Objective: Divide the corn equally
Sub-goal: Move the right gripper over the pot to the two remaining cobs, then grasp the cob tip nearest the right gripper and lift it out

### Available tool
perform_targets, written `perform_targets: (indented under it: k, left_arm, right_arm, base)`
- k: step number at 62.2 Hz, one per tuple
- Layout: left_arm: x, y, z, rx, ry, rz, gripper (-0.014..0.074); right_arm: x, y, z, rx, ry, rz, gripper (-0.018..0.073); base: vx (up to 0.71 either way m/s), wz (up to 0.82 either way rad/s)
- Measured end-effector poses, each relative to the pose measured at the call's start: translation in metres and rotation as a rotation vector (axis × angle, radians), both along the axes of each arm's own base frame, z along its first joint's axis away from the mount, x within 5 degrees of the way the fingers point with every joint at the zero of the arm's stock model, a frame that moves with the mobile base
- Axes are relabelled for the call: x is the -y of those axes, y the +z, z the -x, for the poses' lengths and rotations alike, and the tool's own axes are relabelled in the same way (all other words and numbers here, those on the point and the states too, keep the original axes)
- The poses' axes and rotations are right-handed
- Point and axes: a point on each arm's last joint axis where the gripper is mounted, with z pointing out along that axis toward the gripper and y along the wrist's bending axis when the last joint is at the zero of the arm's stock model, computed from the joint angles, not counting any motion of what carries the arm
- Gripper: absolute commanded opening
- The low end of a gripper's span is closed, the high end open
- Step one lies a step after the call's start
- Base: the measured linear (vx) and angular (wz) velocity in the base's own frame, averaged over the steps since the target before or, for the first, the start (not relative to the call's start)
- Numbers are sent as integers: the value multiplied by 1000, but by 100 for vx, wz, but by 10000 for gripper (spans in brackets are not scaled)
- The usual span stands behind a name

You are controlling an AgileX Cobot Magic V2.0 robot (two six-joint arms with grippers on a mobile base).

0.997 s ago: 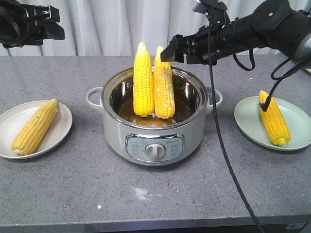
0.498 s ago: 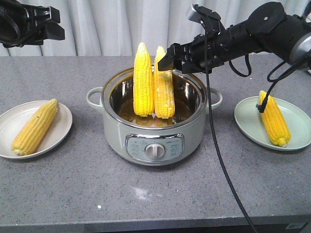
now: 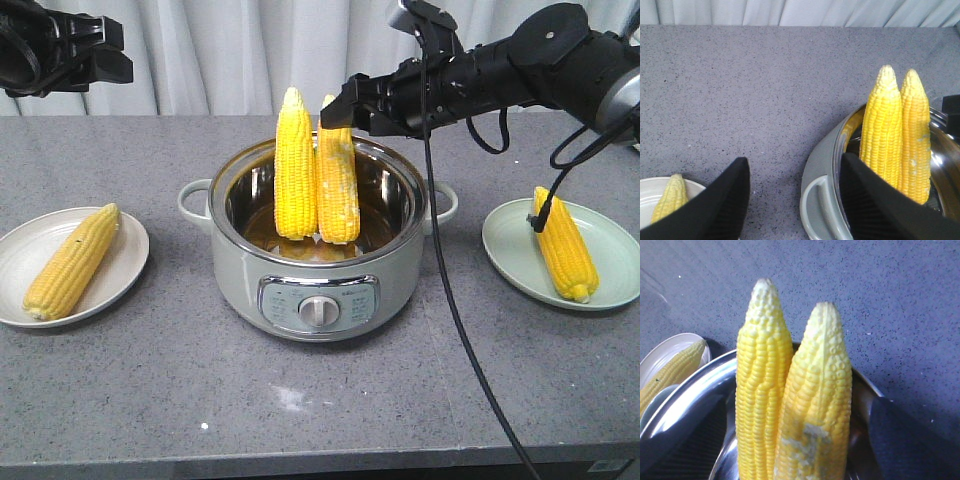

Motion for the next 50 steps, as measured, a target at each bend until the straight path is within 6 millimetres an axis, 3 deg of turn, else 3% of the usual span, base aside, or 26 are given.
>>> perform_targets:
  k: [50]
  left_arm:
    - [0,0,0,-7,-3,-1,398]
  right_arm:
    - [-3,-11,-13,91,5,-23,556]
  base:
    - [0,0]
